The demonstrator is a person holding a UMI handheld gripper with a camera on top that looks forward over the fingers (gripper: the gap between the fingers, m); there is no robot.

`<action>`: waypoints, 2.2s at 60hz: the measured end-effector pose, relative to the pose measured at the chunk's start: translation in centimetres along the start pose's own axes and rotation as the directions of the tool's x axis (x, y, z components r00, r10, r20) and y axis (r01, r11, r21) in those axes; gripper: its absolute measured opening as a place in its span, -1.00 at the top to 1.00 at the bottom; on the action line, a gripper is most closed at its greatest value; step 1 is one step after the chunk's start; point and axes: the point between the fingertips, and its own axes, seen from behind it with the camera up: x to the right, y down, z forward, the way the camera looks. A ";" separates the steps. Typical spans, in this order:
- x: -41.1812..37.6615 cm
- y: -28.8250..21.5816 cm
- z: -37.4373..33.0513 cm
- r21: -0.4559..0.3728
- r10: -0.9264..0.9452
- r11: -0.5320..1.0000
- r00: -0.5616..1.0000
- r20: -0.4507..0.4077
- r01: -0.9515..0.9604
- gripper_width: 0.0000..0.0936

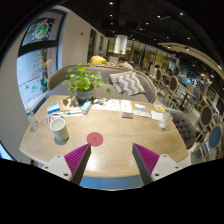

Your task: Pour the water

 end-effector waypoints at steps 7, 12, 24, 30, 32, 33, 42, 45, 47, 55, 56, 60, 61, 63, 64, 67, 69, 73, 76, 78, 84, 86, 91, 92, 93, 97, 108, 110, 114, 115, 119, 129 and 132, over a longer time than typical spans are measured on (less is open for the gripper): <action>-1.4 0.4 0.6 -0.016 -0.001 1.000 1.000 -0.005 0.001 -0.83; -4.0 1.0 0.6 -0.029 0.004 1.000 1.000 -0.006 -0.004 -0.84; -13.6 2.8 -0.7 -0.037 0.010 0.999 0.998 0.060 -0.008 -0.84; -20.4 3.6 -0.3 -0.036 0.012 0.999 0.992 0.126 -0.008 -0.83; -22.8 3.8 -0.1 -0.035 0.010 0.999 0.989 0.148 -0.004 -0.83; -24.0 3.9 0.0 -0.035 0.008 0.999 0.987 0.159 -0.002 -0.84; -35.1 3.9 1.4 -0.012 -0.010 1.000 0.965 0.263 0.014 -0.83; -38.4 3.3 2.5 0.010 -0.016 1.000 0.957 0.289 0.014 -0.84; -40.4 2.9 3.3 0.024 -0.021 1.000 0.953 0.301 0.014 -0.84; -46.3 0.0 7.2 0.097 -0.017 0.995 0.950 0.312 -0.014 -0.84; -46.8 -0.5 8.2 0.108 -0.013 0.994 0.951 0.310 -0.021 -0.84; -48.4 -2.0 10.3 0.142 -0.002 0.989 0.955 0.298 -0.042 -0.84; -48.7 -2.3 10.9 0.145 0.001 0.988 0.956 0.293 -0.045 -0.84; -49.3 -2.8 12.2 0.155 0.012 0.986 0.959 0.284 -0.058 -0.84; -49.6 -3.1 12.8 0.160 0.018 0.985 0.959 0.282 -0.066 -0.83; -50.3 -3.5 14.5 0.163 0.030 0.984 0.961 0.275 -0.077 -0.84; -50.4 -3.7 15.6 0.165 0.037 0.983 0.965 0.260 -0.082 -0.83; -50.7 -4.2 17.4 0.188 0.039 0.978 0.970 0.240 -0.085 -0.80; -50.8 -4.2 18.7 0.193 0.041 0.977 0.973 0.227 -0.086 -0.75; -51.0 -4.0 19.4 0.191 0.042 0.978 0.974 0.223 -0.086 -0.68; -51.7 -3.4 20.8 0.191 0.037 0.978 0.975 0.219 -0.080 -0.46; -51.7 -3.3 21.2 0.194 0.037 0.978 0.976 0.214 -0.079 -0.39; -51.7 -3.4 21.5 0.210 0.036 0.975 0.980 0.196 -0.078 -0.15; -51.7 -3.5 21.5 0.214 0.036 0.974 0.981 0.192 -0.078 -0.14; -51.6 -3.5 21.6 0.215 0.037 0.974 0.981 0.190 -0.079 -0.12; -51.7 -3.5 21.5 0.221 0.041 0.972 0.980 0.194 -0.085 -0.03; -51.1 -4.3 20.0 0.237 0.028 0.969 0.980 0.196 -0.075 0.18; -51.1 -4.8 19.4 0.242 0.028 0.967 0.978 0.207 -0.079 0.18; -50.7 -6.0 17.8 0.251 0.045 0.962 0.971 0.236 -0.106 0.18; -50.6 -6.4 17.4 0.253 0.056 0.960 0.968 0.246 -0.119 0.18; -49.9 -8.4 15.6 0.258 0.120 0.944 0.945 0.303 -0.203 0.18; -48.0 -13.0 10.8 0.154 0.382 0.838 0.765 0.518 -0.523 0.18; -47.2 -14.0 10.2 0.076 0.478 0.776 0.663 0.577 -0.626 0.19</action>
